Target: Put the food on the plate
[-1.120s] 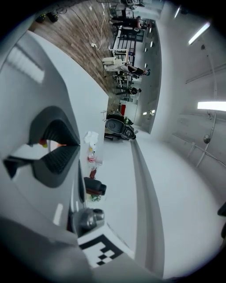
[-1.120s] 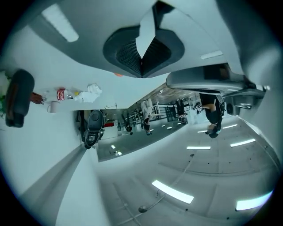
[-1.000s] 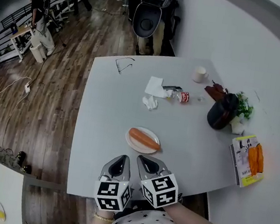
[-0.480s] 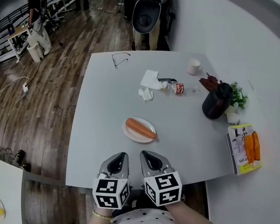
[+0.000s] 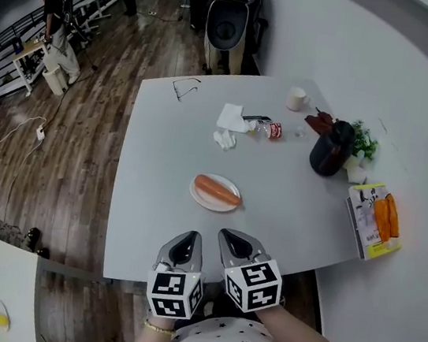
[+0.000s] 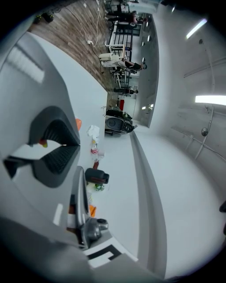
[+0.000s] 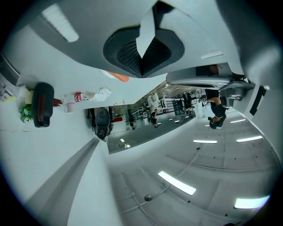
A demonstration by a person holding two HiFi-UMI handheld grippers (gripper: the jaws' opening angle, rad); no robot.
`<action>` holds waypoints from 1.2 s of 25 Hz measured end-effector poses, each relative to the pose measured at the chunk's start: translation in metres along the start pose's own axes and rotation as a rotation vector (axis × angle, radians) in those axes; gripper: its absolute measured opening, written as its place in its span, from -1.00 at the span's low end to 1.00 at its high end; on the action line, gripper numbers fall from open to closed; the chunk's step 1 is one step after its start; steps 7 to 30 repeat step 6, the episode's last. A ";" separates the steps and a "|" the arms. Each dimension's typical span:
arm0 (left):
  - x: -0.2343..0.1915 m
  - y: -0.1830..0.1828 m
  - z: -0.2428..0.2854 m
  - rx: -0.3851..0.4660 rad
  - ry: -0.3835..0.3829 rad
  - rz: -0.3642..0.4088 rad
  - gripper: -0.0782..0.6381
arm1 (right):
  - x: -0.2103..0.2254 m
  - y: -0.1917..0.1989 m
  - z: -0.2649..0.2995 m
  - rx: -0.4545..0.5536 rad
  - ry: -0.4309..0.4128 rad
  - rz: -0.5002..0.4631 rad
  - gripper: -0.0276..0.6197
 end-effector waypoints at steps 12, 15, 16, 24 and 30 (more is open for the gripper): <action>-0.001 0.002 -0.004 -0.001 -0.006 -0.005 -0.76 | -0.006 0.000 -0.004 -0.002 0.006 -0.007 -0.92; -0.001 0.002 -0.004 -0.001 -0.006 -0.005 -0.76 | -0.006 0.000 -0.004 -0.002 0.006 -0.007 -0.92; -0.001 0.002 -0.004 -0.001 -0.006 -0.005 -0.76 | -0.006 0.000 -0.004 -0.002 0.006 -0.007 -0.92; -0.001 0.002 -0.004 -0.001 -0.006 -0.005 -0.76 | -0.006 0.000 -0.004 -0.002 0.006 -0.007 -0.92; -0.001 0.002 -0.004 -0.001 -0.006 -0.005 -0.76 | -0.006 0.000 -0.004 -0.002 0.006 -0.007 -0.92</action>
Point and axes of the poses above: the fingertips, and each gripper's own axes: z forward along the fingers, x to its right, y out of its underside, the point moved 9 cm from there along -z, backward along the fingers, and after that the axes turned 6 degrees about -z, right-handed, at the moved point
